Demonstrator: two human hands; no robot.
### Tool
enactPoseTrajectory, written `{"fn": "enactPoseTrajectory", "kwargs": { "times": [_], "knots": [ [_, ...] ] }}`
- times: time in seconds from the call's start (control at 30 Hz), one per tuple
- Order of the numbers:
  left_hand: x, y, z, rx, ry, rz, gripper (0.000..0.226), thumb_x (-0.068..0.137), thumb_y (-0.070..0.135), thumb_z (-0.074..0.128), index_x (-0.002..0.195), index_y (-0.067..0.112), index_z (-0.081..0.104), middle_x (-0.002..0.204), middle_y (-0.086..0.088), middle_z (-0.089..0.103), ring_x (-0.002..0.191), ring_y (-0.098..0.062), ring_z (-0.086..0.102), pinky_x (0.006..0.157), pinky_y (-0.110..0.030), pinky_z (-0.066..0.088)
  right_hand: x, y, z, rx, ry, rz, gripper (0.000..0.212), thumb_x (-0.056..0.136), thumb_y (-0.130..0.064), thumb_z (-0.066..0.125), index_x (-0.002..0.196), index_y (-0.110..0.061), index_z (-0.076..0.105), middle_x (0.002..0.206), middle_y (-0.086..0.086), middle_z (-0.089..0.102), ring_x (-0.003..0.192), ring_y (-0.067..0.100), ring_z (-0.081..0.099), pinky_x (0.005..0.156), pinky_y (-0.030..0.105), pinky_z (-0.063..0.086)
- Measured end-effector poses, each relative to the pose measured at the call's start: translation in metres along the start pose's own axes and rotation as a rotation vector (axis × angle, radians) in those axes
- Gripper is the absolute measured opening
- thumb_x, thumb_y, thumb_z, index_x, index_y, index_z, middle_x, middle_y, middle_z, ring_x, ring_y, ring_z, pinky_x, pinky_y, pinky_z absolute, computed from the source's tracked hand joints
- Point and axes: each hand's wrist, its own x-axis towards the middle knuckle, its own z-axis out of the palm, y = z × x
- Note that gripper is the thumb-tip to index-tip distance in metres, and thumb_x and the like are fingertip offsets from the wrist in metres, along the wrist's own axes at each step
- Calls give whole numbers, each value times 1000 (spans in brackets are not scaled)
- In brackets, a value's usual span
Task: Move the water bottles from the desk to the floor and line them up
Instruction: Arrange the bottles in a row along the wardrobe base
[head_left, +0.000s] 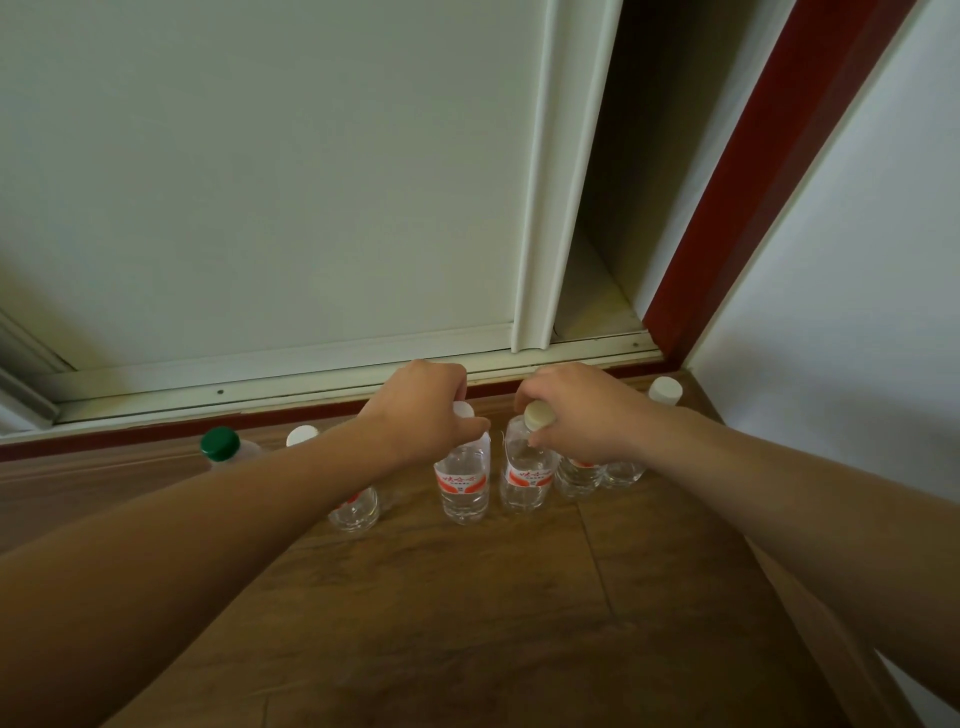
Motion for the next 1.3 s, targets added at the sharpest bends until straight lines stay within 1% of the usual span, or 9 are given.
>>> {"fn": "enactPoseTrajectory", "kwargs": {
  "times": [0.13,0.27,0.5,0.6,0.77,0.87,0.93,1.1,1.3],
  "knots": [
    [3,1,5,-8,-3,-7,32,76,53,70,76,26,53,73,6,59,66,-10,55,52,-27,47,2,3,6,3,-17,8,32,79,-35,72,109,-33,60,104,-14,58,92,8,52,75,29,46],
    [3,-1,10,-21,-25,-14,33,77,54,71,78,26,53,74,6,60,66,-10,57,56,-31,54,5,7,12,15,-35,8,35,80,-34,72,112,-33,59,107,-13,59,94,8,51,75,29,44],
    [2,-9,17,-36,-31,-23,35,75,58,72,79,30,52,75,9,59,66,-7,57,54,-25,50,7,12,17,24,-39,7,36,80,-34,71,114,-33,60,108,-13,58,95,9,51,77,31,46],
    [4,-9,17,-54,-41,-16,36,74,59,73,81,30,53,76,9,60,67,-7,58,55,-27,52,8,13,17,22,-41,2,35,80,-34,71,113,-33,60,106,-13,58,94,9,51,77,31,46],
    [7,-7,18,-75,-62,60,31,73,45,78,88,30,56,84,11,57,73,-6,54,56,-22,42,11,12,16,18,-43,5,34,80,-33,71,113,-32,60,105,-13,58,93,9,51,78,33,47],
    [7,-8,16,-81,-103,127,31,74,34,79,100,27,64,93,11,61,82,-6,56,68,-27,50,12,12,16,16,-42,7,34,81,-34,71,112,-32,60,104,-14,57,93,9,52,78,33,48],
    [5,-10,15,-85,-115,145,29,75,30,79,102,25,68,93,10,63,83,-7,57,72,-28,51,12,12,16,14,-37,1,33,80,-34,71,112,-31,60,104,-14,57,93,9,51,77,32,47],
    [4,-12,16,-125,-100,107,29,74,31,82,98,28,68,90,14,62,79,-4,56,64,-20,42,11,11,15,32,-37,6,34,81,-31,70,113,-32,60,107,-12,58,94,9,52,79,32,47],
    [4,-4,17,-184,-92,84,27,74,33,81,97,27,70,88,14,63,79,-3,57,69,-27,52,9,10,7,27,-51,9,33,82,-30,71,112,-32,60,109,-11,61,97,10,53,83,35,49]
  ]
}}
